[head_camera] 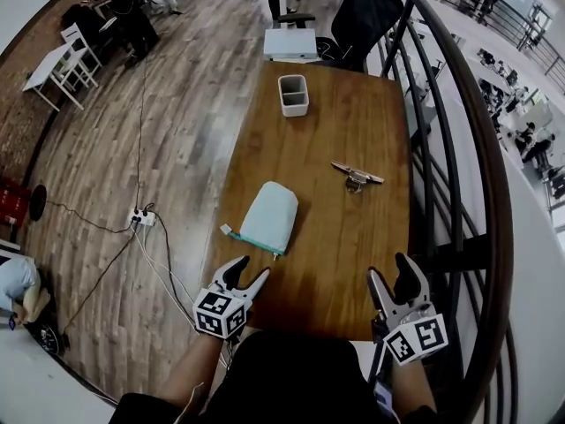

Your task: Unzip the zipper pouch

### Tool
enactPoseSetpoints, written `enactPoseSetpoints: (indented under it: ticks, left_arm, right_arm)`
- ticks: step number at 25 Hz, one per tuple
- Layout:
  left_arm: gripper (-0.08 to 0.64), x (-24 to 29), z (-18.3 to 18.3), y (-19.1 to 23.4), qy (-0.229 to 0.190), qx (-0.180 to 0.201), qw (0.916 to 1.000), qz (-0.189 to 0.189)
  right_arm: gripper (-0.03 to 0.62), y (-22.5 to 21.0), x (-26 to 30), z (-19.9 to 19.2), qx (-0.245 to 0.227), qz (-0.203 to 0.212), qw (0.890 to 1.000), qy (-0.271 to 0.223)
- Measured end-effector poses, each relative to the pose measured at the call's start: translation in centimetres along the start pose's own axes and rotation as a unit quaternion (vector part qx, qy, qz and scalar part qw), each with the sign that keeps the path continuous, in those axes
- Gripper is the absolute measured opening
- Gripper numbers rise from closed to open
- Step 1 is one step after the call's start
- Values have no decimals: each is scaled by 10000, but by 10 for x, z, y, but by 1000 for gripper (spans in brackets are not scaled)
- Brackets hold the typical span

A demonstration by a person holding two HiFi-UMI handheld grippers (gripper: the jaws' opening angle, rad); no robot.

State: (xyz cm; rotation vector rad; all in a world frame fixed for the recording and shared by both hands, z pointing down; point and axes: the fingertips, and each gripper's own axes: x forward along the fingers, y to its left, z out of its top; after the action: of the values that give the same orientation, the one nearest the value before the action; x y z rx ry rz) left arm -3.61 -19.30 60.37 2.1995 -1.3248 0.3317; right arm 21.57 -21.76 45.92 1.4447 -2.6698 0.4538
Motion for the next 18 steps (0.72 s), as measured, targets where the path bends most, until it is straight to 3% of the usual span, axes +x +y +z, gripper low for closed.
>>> enactPoseSetpoints:
  ticks: [7,10,13,18]
  left_arm:
    - [234,30,-23,11,498,78,9986,178]
    - [235,41,-28,23,824,710,9937,253]
    - [236,56,-33,37,1266,1331,9828,209]
    - [262,78,-39,48,1817,2036,9620,59]
  right_arm:
    - [261,-24,-9,-23,106,-182,9994,285]
    - [262,-23,-6,-32,187,-201,9988,404]
    - [262,-15,-4,-36,223,-199,9985,462]
    - [262,-12,-13,-47,310,-336,9975,537]
